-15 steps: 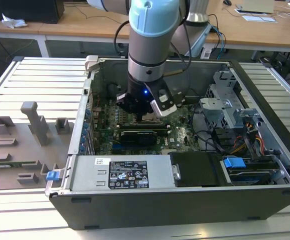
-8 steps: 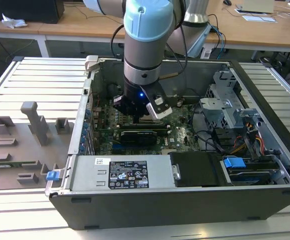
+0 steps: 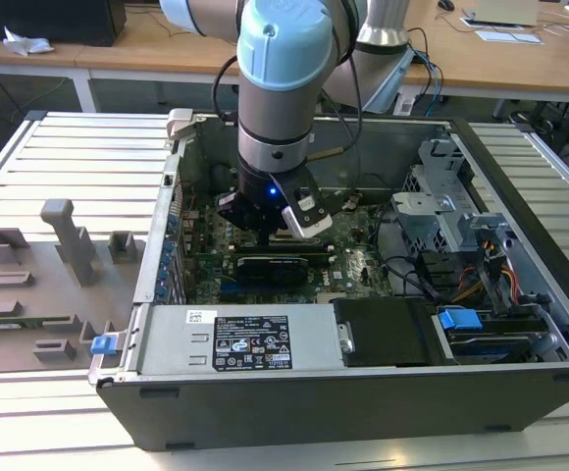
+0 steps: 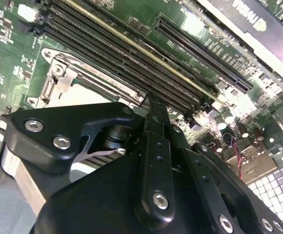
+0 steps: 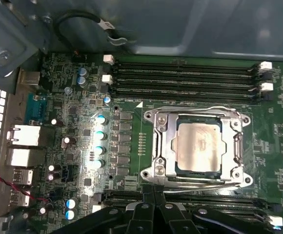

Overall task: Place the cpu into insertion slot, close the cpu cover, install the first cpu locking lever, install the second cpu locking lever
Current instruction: 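Install the second cpu locking lever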

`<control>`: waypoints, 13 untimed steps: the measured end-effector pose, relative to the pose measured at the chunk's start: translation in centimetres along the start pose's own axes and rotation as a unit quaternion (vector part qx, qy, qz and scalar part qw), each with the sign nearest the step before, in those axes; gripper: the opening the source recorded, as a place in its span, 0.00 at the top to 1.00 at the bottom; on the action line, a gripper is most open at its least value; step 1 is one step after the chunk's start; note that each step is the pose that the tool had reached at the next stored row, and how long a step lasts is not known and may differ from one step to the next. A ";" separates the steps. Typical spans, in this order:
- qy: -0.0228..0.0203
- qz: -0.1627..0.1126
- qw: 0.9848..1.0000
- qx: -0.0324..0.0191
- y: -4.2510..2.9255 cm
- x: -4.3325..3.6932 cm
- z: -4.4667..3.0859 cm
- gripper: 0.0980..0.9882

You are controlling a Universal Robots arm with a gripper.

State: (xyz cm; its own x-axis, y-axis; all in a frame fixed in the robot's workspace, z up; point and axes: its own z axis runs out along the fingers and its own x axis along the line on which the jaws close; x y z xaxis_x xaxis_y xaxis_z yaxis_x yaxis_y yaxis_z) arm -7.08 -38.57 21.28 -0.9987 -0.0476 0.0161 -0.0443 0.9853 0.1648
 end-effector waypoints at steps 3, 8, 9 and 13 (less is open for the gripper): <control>0.002 -0.011 1.000 -0.001 0.34 0.24 0.34 0.99; 0.004 -0.023 1.000 -0.002 0.75 0.31 0.85 0.99; 0.004 -0.027 1.000 -0.002 0.92 0.30 1.02 0.99; 0.006 -0.039 0.999 -0.004 1.12 0.28 1.48 0.99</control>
State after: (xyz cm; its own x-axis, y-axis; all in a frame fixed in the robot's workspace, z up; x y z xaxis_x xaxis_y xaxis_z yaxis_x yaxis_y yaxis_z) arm -7.44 -37.24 20.01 -0.9919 -0.1258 0.0153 -0.1212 0.9772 0.1746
